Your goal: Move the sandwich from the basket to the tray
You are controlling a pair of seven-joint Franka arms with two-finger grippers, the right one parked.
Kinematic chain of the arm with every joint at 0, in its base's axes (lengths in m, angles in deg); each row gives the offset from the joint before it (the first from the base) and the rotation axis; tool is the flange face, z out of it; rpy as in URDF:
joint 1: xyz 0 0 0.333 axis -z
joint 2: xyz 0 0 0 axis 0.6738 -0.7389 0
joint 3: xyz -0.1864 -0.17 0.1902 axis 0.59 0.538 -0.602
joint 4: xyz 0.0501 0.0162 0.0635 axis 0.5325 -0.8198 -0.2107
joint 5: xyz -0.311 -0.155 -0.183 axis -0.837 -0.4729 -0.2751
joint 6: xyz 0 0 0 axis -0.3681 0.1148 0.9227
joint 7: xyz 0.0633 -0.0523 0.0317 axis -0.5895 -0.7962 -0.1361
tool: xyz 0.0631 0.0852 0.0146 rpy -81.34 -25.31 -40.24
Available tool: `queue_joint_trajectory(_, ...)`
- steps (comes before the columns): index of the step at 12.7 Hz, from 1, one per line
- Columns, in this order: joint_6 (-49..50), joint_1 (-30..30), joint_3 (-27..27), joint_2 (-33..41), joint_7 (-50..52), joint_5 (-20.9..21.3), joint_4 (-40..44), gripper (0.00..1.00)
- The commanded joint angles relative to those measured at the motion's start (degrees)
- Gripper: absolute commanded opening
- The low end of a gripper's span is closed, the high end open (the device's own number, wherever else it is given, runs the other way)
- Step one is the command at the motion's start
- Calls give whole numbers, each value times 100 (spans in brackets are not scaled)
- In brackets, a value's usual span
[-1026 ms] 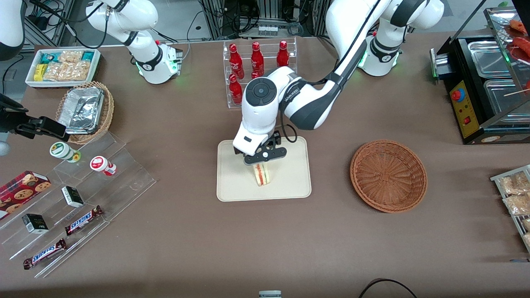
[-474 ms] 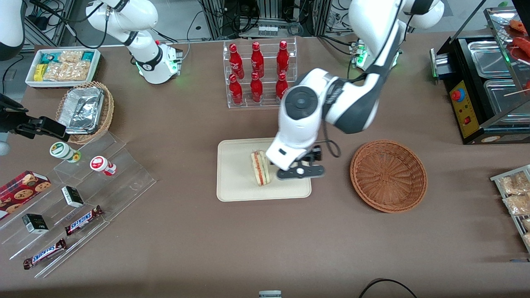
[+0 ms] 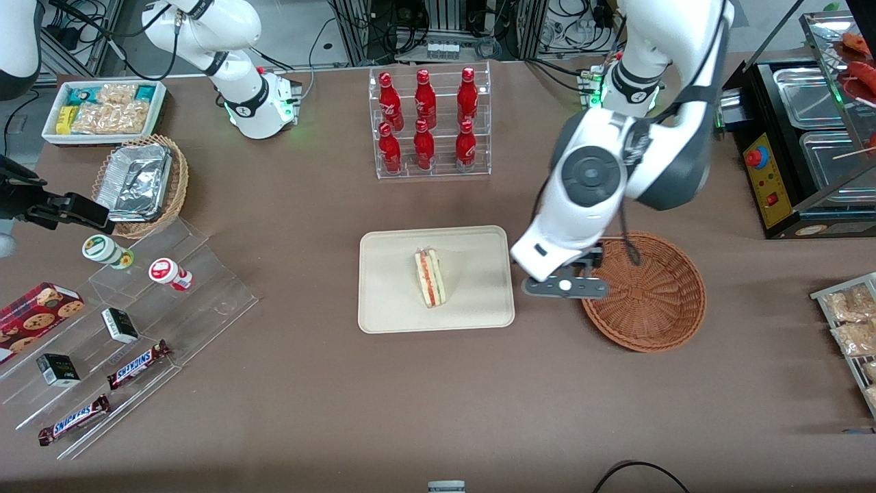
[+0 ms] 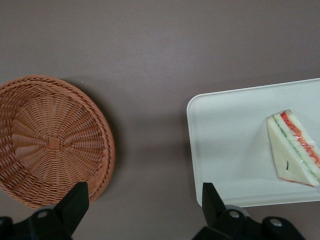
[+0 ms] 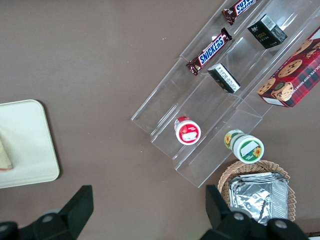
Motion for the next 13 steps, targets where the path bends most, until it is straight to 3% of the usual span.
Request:
queue_joint_trajectory(1,431,88,-434,471,-790,-190,-295,100)
queue_joint_trajectory(4,1100,88,-795,884,-1390,-182,-251,100)
queue_joint_trajectory(13,1647,-51,-1016,1246,-1400,47,-137,100)
